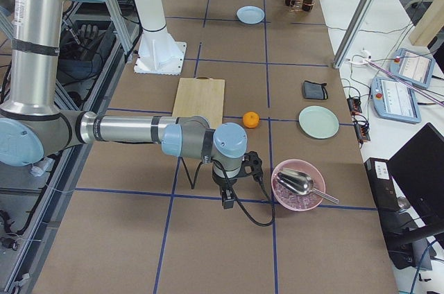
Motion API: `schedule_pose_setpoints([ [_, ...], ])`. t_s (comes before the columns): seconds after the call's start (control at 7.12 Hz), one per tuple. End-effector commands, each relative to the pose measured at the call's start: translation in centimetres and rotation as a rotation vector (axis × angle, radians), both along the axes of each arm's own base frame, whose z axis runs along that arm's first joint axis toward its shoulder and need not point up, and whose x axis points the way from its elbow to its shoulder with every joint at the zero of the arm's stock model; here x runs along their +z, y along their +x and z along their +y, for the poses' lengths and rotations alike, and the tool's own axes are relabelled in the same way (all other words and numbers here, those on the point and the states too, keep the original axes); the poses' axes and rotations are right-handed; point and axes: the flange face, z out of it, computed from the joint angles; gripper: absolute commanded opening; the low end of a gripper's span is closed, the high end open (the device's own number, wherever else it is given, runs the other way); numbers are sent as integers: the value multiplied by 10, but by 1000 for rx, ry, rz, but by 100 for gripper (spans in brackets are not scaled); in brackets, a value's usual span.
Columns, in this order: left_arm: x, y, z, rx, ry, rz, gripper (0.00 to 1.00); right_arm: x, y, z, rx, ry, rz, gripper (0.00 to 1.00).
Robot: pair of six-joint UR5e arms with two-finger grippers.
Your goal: Pick orange to plate
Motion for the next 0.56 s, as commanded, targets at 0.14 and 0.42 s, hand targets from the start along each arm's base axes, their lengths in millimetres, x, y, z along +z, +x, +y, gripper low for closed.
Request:
schedule_pose_setpoints([
  [0.14,-8,0,-2,1,22,-1,100,0,0,0,3,-2,0,100],
  [0.42,-21,3,-13,10,70,-6,100,-8,0,-4,1,23,-1,100],
])
